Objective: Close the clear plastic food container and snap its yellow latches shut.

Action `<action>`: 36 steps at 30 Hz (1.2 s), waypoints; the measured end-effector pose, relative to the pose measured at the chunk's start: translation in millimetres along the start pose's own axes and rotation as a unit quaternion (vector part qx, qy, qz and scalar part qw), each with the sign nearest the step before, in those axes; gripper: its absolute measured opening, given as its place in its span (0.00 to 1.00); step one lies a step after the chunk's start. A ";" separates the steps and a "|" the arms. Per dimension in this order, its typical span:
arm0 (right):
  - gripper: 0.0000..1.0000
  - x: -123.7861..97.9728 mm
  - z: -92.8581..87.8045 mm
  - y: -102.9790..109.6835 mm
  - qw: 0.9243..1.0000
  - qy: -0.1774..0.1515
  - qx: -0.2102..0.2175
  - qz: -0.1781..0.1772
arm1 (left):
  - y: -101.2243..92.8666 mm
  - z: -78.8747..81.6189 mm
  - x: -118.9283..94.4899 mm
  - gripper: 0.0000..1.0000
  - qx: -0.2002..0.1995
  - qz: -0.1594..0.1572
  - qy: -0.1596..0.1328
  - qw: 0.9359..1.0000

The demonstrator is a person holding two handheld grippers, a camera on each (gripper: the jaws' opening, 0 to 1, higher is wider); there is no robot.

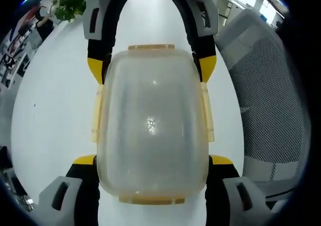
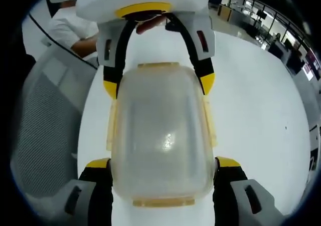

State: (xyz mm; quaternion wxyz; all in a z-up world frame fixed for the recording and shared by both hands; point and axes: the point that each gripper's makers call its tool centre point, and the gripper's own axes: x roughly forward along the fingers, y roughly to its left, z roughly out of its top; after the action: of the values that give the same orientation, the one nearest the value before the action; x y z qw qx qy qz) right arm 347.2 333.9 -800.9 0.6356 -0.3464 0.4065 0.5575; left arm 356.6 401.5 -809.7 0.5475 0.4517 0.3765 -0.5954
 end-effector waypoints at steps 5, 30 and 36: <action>0.83 0.2 0.0 -1.4 1.000 0.003 -0.001 0.003 | 1.1 0.3 0.4 0.89 -0.003 -0.002 -0.002 1.000; 0.84 -0.4 -1.4 -22.9 1.000 0.010 0.001 0.005 | 23.0 1.4 2.6 0.90 -0.012 -0.009 -0.008 1.000; 0.84 -0.5 -2.4 -28.2 1.000 0.016 -0.003 0.007 | 28.2 1.3 3.3 0.91 -0.017 -0.010 -0.012 1.000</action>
State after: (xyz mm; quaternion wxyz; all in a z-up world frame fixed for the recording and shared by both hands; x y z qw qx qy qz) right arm 374.8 327.6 -801.8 0.6242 -0.3537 0.4174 0.5577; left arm 384.4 396.0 -811.1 0.5534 0.4318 0.3844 -0.5996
